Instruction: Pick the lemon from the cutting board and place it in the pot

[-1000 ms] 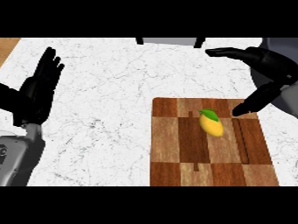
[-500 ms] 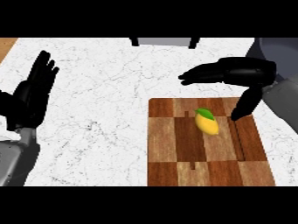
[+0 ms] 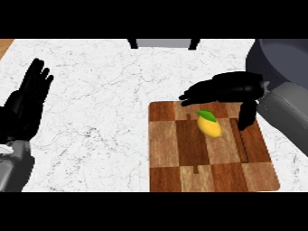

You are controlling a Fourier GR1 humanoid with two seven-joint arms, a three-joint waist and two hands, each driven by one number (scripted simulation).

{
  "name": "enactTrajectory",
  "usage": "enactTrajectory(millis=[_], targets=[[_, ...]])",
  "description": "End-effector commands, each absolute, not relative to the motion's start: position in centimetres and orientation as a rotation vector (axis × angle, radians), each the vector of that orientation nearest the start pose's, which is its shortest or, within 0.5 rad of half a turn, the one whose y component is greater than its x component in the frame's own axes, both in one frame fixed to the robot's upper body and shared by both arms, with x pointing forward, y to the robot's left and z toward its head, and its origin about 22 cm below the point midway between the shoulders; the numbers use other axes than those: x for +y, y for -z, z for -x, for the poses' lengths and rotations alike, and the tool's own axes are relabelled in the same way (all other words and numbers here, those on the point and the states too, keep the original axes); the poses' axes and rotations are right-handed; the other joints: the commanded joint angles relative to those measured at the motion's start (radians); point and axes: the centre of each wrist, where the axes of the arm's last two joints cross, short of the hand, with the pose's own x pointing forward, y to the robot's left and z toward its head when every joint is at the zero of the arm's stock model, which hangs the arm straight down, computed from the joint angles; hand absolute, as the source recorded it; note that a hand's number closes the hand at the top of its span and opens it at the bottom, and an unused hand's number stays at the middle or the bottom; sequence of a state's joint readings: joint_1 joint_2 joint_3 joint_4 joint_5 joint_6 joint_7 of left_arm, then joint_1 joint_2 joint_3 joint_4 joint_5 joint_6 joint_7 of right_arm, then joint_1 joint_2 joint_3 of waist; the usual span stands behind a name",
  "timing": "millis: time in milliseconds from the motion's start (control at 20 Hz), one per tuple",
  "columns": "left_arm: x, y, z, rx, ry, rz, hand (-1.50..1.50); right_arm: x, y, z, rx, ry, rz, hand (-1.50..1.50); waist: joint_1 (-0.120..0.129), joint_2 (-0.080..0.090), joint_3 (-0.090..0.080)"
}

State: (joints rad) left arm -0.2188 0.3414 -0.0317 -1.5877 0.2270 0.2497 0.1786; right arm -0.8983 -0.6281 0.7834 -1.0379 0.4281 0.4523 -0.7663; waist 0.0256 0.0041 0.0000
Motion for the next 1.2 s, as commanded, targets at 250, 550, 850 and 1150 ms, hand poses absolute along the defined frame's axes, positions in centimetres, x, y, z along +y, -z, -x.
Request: enactTrajectory(millis=[250, 550, 850, 1150], targets=[[27.0, -8.9, -29.4, -1.625, -0.072, -0.191, 0.0, -21.0, -10.0, -40.0, -1.392, -2.183, -0.272, -1.5, -0.013, 0.0, 0.0], [27.3, -8.3, -28.8, -1.62, -0.059, -0.202, 0.0, -19.8, -8.8, -40.5, -1.436, -2.173, -0.256, -1.5, -0.014, -0.001, 0.0], [28.9, -7.4, -29.6, -1.611, -0.06, -0.201, 0.0, -18.6, -5.5, -39.4, -1.418, -2.176, -0.267, -1.5, -0.02, -0.001, 0.0], [28.4, -8.4, -27.8, -1.621, -0.064, -0.211, 0.0, -18.7, -4.4, -39.2, -1.405, -2.178, -0.181, -1.5, -0.021, -0.005, 0.0]])
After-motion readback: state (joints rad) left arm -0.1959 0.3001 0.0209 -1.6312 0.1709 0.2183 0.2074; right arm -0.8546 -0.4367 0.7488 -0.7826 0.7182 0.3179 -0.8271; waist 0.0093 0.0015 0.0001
